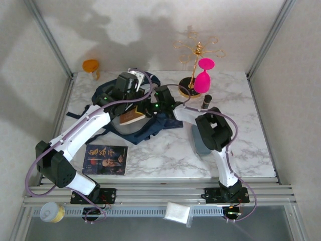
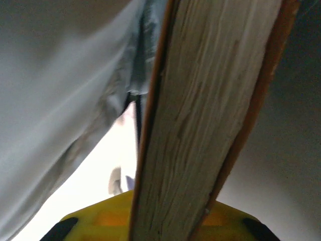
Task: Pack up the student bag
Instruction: Place the book in the student bag.
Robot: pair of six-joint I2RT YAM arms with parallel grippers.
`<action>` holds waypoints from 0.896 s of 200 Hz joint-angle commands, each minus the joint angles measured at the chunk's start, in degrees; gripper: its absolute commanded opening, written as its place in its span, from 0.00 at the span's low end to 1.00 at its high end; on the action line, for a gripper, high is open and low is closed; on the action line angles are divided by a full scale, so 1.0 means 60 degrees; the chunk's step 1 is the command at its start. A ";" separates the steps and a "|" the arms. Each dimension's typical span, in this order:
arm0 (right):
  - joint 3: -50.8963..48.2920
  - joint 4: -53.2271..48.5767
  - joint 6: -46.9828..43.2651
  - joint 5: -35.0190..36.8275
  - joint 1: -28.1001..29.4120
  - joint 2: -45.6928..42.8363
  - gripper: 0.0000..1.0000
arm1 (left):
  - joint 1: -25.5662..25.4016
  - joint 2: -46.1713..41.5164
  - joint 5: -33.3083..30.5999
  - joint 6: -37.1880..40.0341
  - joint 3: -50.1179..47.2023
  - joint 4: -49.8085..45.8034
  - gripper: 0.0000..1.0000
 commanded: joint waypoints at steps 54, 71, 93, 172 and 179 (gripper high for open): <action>-0.0858 -0.1421 -0.1460 0.0411 -0.0313 -0.0911 0.59 | 0.0063 -0.0324 -0.0760 -0.0191 0.0311 0.1001 0.00; -0.1939 -0.0944 -0.1151 0.0189 -0.0163 -0.1340 0.59 | 0.0078 -0.0351 -0.0743 -0.0204 0.0256 0.1094 0.00; -0.2469 -0.0770 -0.1134 0.0275 0.0124 -0.1572 0.54 | 0.0107 -0.0285 -0.0801 -0.0202 0.0195 0.1139 0.00; -0.0839 -0.0673 -0.1223 0.1118 0.0218 -0.0368 0.24 | 0.0107 -0.0392 -0.0279 -0.0234 0.0268 0.1031 0.00; -0.0705 -0.0611 -0.1263 0.1261 0.0218 -0.0338 0.20 | 0.0107 -0.0385 -0.0247 -0.0226 0.0254 0.0991 0.00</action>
